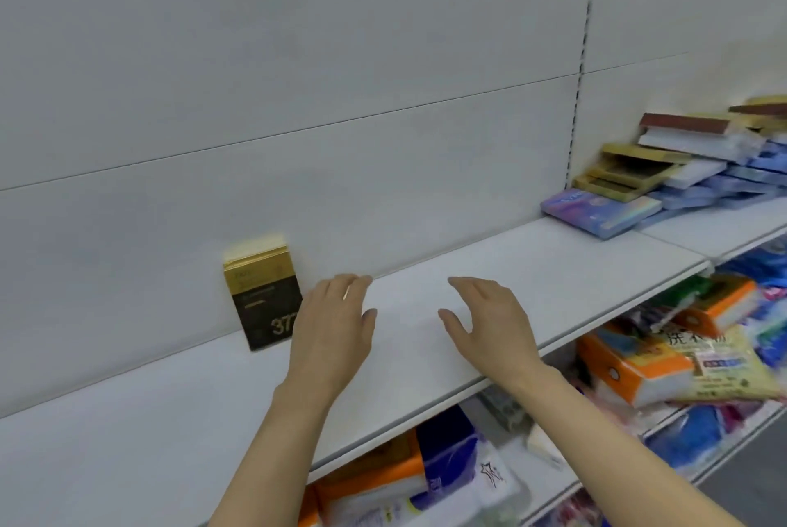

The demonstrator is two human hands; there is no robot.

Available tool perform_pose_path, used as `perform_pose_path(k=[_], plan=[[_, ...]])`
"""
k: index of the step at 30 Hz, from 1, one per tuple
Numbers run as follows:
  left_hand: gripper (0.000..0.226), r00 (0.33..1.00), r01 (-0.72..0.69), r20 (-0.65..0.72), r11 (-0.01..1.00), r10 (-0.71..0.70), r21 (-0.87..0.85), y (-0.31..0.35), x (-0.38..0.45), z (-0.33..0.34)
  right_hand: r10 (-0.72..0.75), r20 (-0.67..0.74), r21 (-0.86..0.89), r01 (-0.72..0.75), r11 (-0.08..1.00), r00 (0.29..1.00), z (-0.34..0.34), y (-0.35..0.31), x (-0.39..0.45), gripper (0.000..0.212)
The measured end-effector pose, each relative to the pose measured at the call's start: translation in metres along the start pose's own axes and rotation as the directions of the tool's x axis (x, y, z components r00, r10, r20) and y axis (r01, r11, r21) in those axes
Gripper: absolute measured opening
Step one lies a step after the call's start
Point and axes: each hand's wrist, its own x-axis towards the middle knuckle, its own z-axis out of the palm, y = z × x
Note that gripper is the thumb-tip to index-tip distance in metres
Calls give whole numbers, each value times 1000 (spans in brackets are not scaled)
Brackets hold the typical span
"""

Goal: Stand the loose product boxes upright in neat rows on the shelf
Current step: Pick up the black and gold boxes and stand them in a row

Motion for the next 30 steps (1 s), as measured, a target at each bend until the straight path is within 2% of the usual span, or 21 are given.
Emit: perform_pose_path(k=[6,11,18,30], plan=[[39,994,-93,53,991,98,-98,89,29,28,120,-18,-90,-121,989,993,-61,76,-11,47],[43,984,-116,116,978,138,-173,180,47,53,140,-52,-134,-146,980,989,-112,145,-25,42],[44,973,-141,155,972,171,-189,289,69,83,120,-92,-203,-137,970,988,-169,239,-42,40],[43,960,-171,194,971,203,-168,401,152,135,194,-117,-274,-219,936,974,-221,372,-27,41]])
